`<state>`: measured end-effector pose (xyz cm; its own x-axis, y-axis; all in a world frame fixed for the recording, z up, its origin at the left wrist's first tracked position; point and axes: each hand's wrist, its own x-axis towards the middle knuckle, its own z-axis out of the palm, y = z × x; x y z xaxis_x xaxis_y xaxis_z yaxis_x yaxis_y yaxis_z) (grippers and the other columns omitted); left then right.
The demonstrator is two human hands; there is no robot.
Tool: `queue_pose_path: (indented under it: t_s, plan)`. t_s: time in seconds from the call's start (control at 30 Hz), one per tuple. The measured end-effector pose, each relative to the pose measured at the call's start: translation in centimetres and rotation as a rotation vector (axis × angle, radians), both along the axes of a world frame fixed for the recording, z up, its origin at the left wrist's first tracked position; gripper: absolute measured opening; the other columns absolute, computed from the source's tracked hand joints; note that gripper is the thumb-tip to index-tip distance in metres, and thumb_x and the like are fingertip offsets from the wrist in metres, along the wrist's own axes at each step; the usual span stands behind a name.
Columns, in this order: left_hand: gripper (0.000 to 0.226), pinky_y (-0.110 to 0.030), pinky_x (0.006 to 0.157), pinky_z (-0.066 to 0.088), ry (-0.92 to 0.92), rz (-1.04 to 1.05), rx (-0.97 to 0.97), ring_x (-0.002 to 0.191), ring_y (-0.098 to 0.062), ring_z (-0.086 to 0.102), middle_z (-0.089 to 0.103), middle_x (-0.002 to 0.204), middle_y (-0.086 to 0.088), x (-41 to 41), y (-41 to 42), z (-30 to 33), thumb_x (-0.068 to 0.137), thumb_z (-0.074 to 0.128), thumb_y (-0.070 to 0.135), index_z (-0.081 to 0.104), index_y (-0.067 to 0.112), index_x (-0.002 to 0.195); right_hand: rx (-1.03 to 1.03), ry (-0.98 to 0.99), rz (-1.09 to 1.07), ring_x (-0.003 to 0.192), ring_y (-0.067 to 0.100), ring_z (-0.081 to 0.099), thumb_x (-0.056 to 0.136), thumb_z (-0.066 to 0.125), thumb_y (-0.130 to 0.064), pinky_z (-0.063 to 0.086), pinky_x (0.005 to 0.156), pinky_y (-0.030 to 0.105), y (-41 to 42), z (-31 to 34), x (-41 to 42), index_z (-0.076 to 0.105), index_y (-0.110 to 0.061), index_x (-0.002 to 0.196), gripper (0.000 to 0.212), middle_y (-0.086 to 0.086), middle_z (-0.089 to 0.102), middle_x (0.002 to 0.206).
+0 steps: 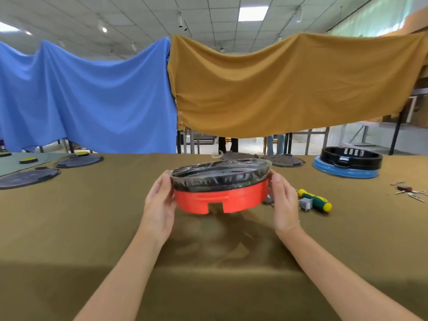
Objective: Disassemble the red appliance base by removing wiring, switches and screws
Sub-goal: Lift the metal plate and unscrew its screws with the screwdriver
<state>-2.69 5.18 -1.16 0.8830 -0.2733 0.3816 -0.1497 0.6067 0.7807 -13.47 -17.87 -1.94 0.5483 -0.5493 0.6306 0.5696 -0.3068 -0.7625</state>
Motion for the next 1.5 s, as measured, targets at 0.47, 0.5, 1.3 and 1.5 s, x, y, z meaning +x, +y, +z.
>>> queue_pose_path:
  t_s: [0.47,0.5,1.3,1.5]
  plan:
    - [0.078,-0.031,0.070,0.055,-0.064,0.015,0.131,0.106,-0.016,0.065,0.061,0.133,0.003,0.4,-0.2,-0.5,0.084,0.042,-0.020,0.047,0.036,0.138,-0.054,0.006,-0.020,0.119,-0.001,0.055,0.090,0.063,0.006,0.049,0.081,0.010,0.1,-0.4,-0.1,0.049,-0.030,0.128,0.054,-0.014,0.060,0.125]
    - [0.077,-0.032,0.071,0.055,-0.072,0.021,0.144,0.109,-0.017,0.065,0.061,0.134,0.005,0.4,-0.3,-0.6,0.085,0.042,-0.020,0.046,0.035,0.139,-0.063,0.000,-0.024,0.120,-0.001,0.055,0.089,0.063,0.008,0.049,0.081,0.010,0.0,-0.4,-0.1,0.049,-0.031,0.127,0.056,-0.016,0.060,0.124]
    - [0.058,-0.017,0.087,0.053,-0.236,0.235,0.347,0.110,-0.007,0.065,0.069,0.118,0.009,0.2,-1.3,-1.5,0.089,0.058,-0.011,0.054,0.024,0.134,-0.207,0.175,0.013,0.126,-0.006,0.047,0.074,0.078,0.006,0.048,0.094,0.012,-0.5,-0.6,0.2,0.019,-0.033,0.153,0.106,-0.018,0.045,0.139]
    - [0.059,-0.027,0.087,0.053,-0.204,0.207,0.385,0.108,-0.009,0.066,0.069,0.118,0.011,0.6,-1.3,-1.7,0.091,0.055,-0.005,0.051,0.034,0.135,-0.217,0.330,-0.010,0.113,-0.024,0.042,0.069,0.084,0.000,0.036,0.089,-0.001,-0.9,-0.8,0.4,0.007,-0.041,0.152,0.120,-0.050,0.037,0.120]
